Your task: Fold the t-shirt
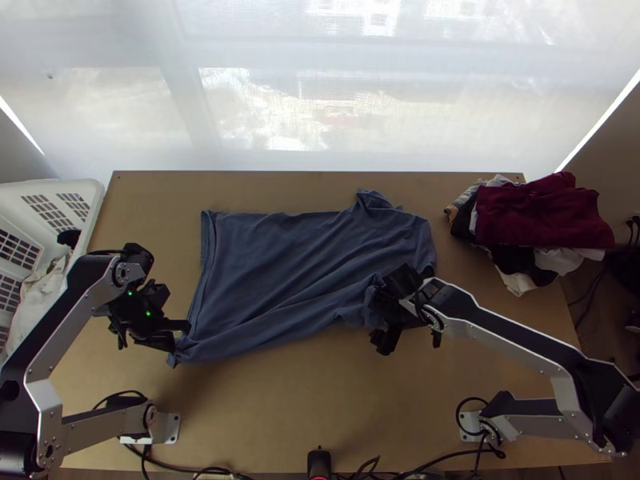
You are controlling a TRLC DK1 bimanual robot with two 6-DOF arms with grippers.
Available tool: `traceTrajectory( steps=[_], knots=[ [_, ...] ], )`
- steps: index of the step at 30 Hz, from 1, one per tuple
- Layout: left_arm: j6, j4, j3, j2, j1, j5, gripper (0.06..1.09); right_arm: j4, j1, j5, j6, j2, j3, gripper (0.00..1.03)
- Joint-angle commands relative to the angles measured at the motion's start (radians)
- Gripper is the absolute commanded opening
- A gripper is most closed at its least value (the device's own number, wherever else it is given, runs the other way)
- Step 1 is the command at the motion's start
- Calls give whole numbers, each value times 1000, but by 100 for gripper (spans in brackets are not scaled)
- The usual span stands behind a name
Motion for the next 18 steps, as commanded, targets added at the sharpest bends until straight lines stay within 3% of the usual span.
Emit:
traceTrajectory(
  steps=[1, 4, 11, 18],
  knots=[
    [0, 9, 7, 14, -6, 9, 9, 61, -18, 14, 21, 84, 8, 75],
    [0, 9, 15, 14, -7, 9, 9, 63, -18, 14, 33, 90, 27, 50],
    [0, 8, 16, 13, -6, 9, 9, 49, -65, 14, 32, 9, 39, 3],
    [1, -3, 24, 2, -6, 9, 9, -82, -98, 14, 7, -122, 44, 3]
  ],
)
